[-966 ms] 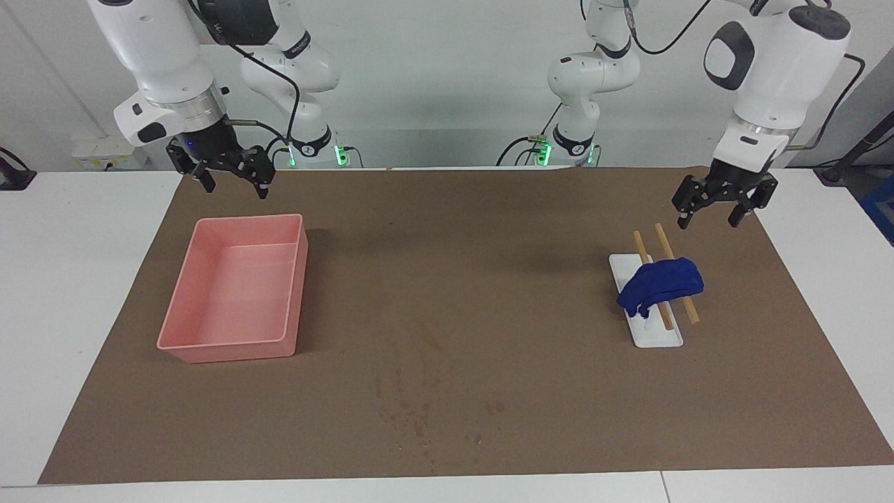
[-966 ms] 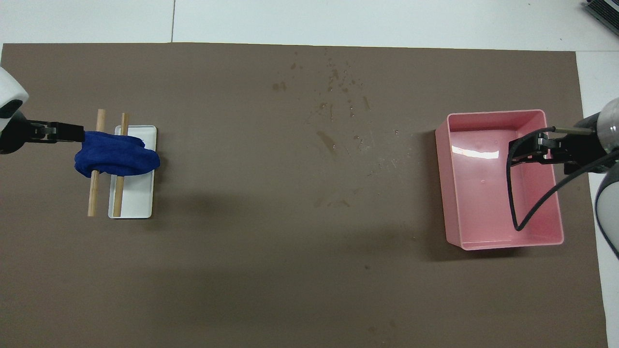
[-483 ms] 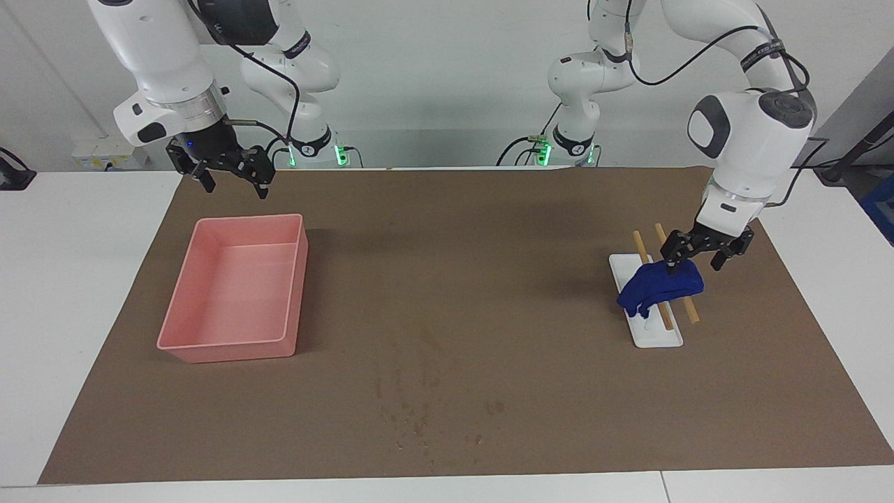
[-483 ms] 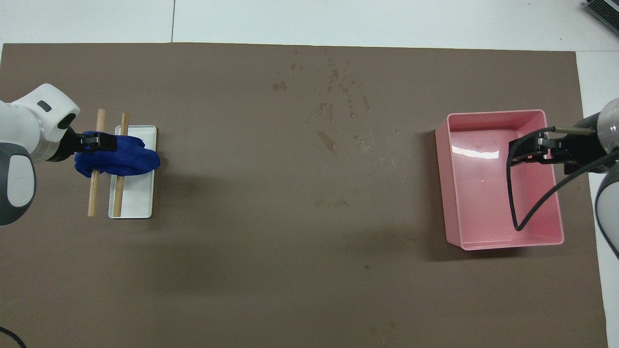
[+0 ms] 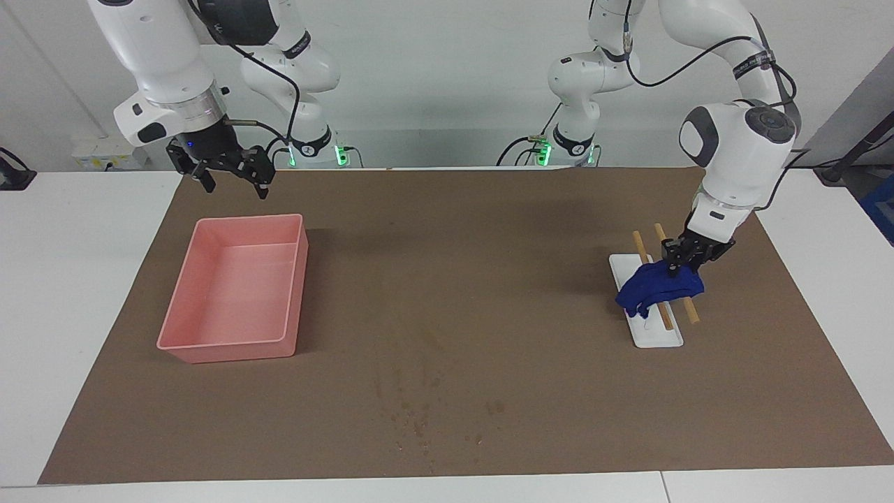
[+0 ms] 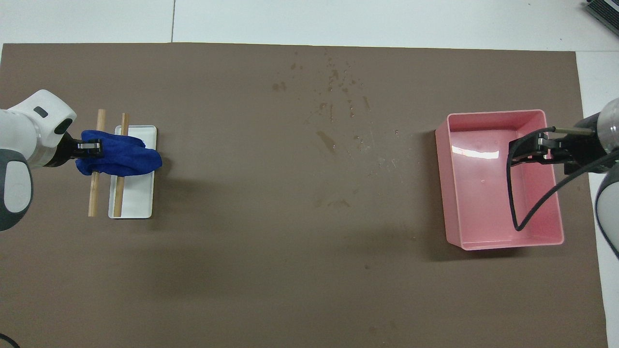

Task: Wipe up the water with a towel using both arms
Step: 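Move the left gripper onto the blue cloth and close on it, then lift the blue cloth off the sticks with the left gripper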

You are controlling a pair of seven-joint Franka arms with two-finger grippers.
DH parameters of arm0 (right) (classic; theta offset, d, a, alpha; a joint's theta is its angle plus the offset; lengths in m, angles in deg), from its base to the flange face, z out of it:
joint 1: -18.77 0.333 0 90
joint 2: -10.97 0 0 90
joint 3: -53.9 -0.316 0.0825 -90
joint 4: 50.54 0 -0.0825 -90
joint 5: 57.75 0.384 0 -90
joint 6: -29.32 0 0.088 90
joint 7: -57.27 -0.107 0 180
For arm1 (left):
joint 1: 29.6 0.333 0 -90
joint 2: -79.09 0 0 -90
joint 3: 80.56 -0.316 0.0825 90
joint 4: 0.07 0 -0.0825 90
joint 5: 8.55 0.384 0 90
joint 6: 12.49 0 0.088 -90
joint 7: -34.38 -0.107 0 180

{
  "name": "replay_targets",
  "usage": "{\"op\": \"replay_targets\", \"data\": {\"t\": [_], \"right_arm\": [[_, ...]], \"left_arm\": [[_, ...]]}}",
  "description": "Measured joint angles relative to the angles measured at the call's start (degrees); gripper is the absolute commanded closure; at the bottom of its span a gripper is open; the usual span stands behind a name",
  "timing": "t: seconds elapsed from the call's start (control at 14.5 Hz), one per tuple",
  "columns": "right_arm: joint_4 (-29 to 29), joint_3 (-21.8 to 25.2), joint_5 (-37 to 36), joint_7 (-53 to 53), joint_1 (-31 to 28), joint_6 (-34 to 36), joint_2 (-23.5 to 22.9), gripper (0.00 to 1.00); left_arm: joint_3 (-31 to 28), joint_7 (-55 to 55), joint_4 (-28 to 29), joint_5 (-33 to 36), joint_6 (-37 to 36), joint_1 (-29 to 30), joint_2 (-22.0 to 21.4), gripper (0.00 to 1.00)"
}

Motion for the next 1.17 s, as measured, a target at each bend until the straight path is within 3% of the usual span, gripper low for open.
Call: {"op": "replay_targets", "data": {"t": [0.34, 0.69, 0.9, 1.17], "right_arm": [[0.0, 0.0, 0.0, 0.0, 0.0, 0.0, 0.0, 0.00], [0.0, 0.0, 0.0, 0.0, 0.0, 0.0, 0.0, 0.00], [0.0, 0.0, 0.0, 0.0, 0.0, 0.0, 0.0, 0.00], [0.0, -0.1, 0.0, 0.0, 0.0, 0.0, 0.0, 0.00]], "left_arm": [[0.0, 0.7, -2.2, -1.3, -4.0, 0.9, -0.3, 1.00], [-0.2, 4.4, -12.2, -17.8, -18.7, 3.9, -0.4, 1.00], [0.5, 18.5, -16.2, -27.0, -23.3, 4.1, -1.0, 1.00], [1.7, 41.5, -17.1, -40.1, -24.5, 2.8, -3.1, 1.00]]}}
